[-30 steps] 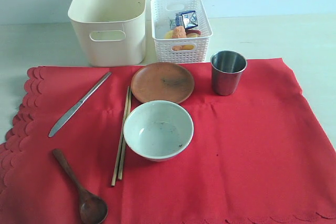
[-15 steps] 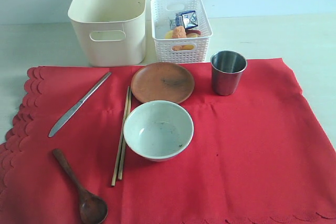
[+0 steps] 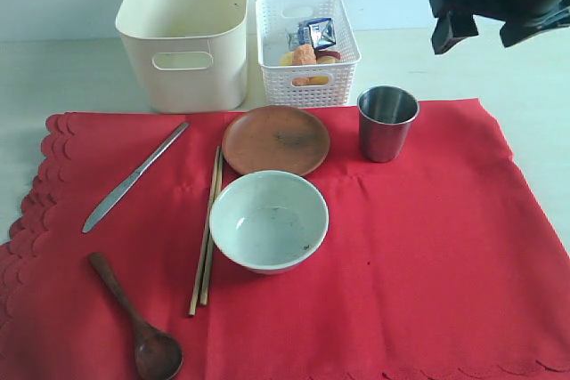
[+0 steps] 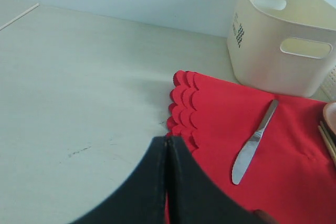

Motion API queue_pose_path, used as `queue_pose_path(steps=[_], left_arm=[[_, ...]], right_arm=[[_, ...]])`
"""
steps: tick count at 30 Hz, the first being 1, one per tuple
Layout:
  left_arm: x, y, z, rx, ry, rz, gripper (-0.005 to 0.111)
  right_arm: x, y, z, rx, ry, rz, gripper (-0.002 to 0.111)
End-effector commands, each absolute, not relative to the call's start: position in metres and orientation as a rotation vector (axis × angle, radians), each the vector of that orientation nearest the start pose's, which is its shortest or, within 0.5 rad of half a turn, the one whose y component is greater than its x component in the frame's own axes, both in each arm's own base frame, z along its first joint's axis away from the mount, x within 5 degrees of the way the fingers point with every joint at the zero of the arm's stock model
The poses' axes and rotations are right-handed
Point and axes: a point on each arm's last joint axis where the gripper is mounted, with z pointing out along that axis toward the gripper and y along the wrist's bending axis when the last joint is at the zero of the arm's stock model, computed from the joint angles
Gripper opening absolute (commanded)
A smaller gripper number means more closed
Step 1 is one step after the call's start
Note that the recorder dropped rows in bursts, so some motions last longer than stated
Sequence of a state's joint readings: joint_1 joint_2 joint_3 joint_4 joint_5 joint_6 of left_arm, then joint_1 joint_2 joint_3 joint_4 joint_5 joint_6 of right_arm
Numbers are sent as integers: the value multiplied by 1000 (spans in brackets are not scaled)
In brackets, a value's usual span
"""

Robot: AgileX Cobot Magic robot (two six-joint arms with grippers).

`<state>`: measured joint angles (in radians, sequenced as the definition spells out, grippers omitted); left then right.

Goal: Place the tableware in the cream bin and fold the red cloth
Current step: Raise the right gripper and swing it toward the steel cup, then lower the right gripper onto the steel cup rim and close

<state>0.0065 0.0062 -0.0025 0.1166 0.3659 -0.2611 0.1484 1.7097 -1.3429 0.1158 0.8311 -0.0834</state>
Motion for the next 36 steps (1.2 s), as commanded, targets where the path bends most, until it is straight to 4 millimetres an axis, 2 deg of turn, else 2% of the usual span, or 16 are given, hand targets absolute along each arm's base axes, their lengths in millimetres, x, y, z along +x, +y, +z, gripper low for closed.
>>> queue_pose_path(steps=[1,7,13,21,24,27,33,36], left_arm=[[53,4,181,-162,1835,-62,0],[53,4,181,-162,1835,-62,0],[53,4,181,-162,1835,-62,0],[53,4,181,-162,1835,-62,0],[53,4,181,-162,1835,-62,0],[53,4,181,-162,1835,-62,0],[53,4,181,-162,1835,-62,0],[53,4,181,-162,1835,-62,0]], right_arm=[[371,65,245,-224,2702,208,78],[381,69,217,-214,2749,251,77],[388,77,194,-266,2772,337,62],[395,78,167,-235,2809,347,62],[397,78,158,-220,2821,346,58],[398,78,153,-206,2831,347,46],[400,78,151,-161,2817,350,11],[400,79,152,-139,2814,369,0]])
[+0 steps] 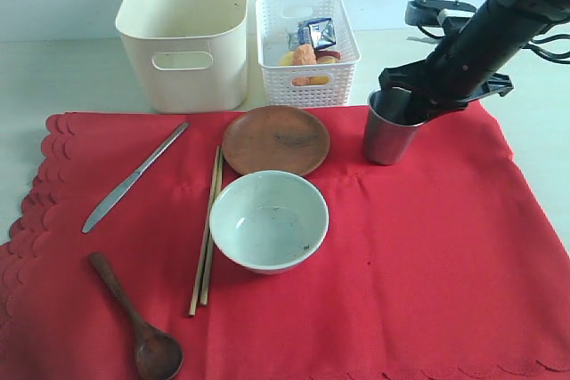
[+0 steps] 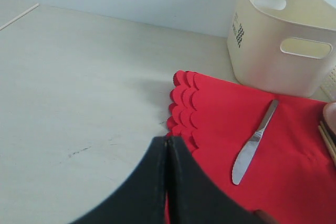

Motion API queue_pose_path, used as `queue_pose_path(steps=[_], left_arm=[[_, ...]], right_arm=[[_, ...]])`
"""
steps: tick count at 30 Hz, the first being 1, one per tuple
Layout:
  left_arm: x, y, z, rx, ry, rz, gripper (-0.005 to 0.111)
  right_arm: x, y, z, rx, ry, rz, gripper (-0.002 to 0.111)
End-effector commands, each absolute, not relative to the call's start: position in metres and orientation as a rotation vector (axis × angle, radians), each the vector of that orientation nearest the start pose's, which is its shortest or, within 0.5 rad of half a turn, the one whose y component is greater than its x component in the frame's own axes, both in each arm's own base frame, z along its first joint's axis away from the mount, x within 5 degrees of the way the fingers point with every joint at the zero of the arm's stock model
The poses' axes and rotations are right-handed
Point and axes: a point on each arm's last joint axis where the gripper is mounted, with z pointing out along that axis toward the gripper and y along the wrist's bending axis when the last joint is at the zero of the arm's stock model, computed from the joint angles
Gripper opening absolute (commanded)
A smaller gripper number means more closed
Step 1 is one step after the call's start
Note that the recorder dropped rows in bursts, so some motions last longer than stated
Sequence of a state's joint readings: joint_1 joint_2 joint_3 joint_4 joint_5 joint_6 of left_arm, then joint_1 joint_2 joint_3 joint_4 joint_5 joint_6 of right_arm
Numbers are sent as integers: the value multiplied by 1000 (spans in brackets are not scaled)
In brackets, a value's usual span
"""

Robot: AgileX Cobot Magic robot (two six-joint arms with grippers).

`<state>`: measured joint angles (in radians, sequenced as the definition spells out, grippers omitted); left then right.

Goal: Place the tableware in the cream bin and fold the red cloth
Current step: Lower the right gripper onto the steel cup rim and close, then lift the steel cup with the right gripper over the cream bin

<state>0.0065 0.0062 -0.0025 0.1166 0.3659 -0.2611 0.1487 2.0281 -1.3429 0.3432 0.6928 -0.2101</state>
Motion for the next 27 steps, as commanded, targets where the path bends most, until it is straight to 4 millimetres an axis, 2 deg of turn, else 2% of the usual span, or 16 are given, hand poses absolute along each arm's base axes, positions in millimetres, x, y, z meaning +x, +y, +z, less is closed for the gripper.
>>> queue_pose_path(steps=[1,5,8,21,27], left_arm=[[53,4,181,-162,1835,-62,0],[53,4,181,-162,1835,-62,0],[53,4,181,-162,1835,-62,0],[53,4,181,-162,1835,-62,0],[53,4,181,-162,1835,-62,0]], right_arm=[[400,79,152,-128,2817,375,0],[399,80,156,-67,2822,390,0],[396,81,169,-59,2803,419,0],[370,82,263,-141,2594,491,0],[352,99,295,-234,2511,530,0]])
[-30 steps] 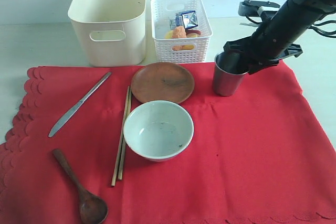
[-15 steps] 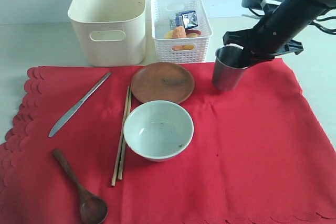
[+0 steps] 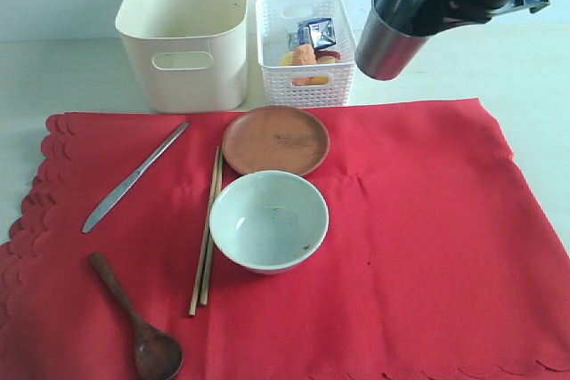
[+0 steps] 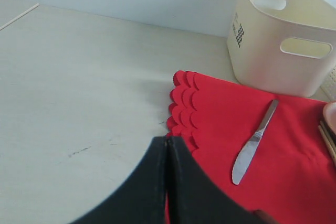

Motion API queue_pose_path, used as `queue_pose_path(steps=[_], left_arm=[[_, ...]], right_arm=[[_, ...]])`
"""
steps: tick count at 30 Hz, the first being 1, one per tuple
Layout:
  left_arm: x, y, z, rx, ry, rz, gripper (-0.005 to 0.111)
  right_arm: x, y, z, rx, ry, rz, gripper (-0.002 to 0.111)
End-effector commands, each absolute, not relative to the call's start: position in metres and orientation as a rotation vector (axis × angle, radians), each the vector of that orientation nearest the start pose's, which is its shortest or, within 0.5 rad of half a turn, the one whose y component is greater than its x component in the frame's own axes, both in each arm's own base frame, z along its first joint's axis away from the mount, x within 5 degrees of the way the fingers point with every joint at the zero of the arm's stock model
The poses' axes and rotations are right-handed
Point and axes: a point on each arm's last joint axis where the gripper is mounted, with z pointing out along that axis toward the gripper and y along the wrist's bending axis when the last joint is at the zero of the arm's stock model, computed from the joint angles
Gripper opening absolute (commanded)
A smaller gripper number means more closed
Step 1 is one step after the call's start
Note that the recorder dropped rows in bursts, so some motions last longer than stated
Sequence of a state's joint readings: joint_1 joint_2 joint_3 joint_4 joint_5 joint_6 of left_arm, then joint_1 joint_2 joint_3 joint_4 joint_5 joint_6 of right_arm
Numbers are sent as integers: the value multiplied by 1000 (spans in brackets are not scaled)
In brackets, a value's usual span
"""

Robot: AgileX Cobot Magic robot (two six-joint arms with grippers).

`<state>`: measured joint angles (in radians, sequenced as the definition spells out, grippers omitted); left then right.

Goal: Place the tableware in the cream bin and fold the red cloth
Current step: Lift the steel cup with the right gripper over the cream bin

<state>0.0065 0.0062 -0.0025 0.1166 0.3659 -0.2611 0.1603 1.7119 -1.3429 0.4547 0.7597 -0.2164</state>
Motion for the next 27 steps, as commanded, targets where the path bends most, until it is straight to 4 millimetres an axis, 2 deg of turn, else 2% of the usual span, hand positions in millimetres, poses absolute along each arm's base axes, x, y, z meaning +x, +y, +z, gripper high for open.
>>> queue_pose_path(steps=[1,6,10,20,27], left_arm=[[53,4,181,-162,1835,-62,0],[53,4,181,-162,1835,-62,0],[53,4,181,-162,1835,-62,0],[53,4,181,-162,1835,-62,0],[53,4,181,-162,1835,-62,0]], right_arm=[[349,104,298,-253,2499,535,0],[341,134,307,-351,2444,558,0],[345,159,317,-425,2388,582,0],[372,213,336,-518,2280,607,0],[390,251,332,-548,2242,614,0]])
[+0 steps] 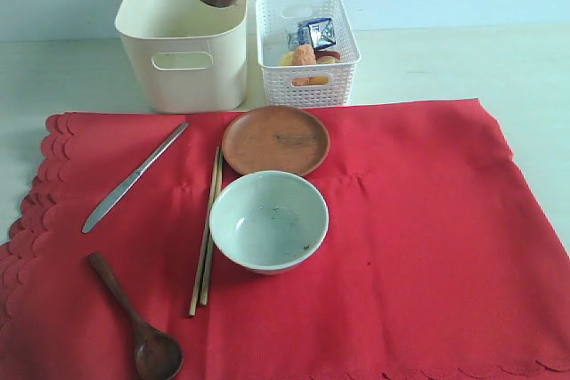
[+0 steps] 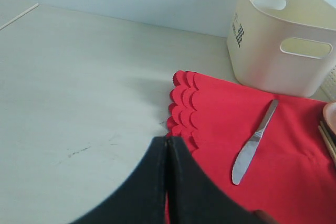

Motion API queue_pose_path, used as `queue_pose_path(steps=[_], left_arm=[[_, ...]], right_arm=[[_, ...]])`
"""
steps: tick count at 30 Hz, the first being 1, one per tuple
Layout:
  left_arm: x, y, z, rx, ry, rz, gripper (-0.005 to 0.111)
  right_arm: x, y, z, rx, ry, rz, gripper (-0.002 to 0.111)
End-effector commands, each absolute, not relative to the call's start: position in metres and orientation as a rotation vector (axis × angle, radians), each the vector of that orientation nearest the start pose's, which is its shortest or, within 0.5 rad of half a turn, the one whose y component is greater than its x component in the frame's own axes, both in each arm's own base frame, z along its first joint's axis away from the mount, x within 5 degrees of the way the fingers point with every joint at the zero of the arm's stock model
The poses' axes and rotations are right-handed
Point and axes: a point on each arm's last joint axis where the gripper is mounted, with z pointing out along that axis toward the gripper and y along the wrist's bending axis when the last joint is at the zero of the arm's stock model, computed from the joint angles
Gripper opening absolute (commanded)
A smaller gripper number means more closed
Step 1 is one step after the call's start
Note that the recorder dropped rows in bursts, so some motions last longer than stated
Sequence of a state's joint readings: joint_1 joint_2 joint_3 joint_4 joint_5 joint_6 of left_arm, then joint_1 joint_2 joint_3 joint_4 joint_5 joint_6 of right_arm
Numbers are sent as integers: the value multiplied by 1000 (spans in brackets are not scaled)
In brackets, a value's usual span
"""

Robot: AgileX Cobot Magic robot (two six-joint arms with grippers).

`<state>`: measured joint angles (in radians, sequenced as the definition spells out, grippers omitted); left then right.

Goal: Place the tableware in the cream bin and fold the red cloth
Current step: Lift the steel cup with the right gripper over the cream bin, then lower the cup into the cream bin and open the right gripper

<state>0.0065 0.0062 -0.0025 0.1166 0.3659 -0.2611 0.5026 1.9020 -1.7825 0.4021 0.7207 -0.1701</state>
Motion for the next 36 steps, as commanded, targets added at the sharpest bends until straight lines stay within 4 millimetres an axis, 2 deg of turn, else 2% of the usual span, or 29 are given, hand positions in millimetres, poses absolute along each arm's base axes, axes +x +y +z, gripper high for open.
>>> queue_pose_path(steps=[1,5,8,13,18,23,36], left_arm=[[53,4,181,-162,1835,-62,0],[53,4,181,-162,1835,-62,0],[53,4,181,-162,1835,-62,0],[53,4,181,-162,1835,-62,0],[53,4,181,-162,1835,-62,0],[53,4,181,-162,1835,-62,0],[53,4,181,-162,1835,-62,0]], right_arm=[[394,256,330,-542,2241,606,0],[407,268,322,-504,2237,623,0],[422,276,302,-428,2264,640,0],[434,280,276,-392,2285,611,0],[448,279,267,-275,2215,568,0],[457,283,237,-212,2262,564,0],[467,289,202,-120,2269,606,2]])
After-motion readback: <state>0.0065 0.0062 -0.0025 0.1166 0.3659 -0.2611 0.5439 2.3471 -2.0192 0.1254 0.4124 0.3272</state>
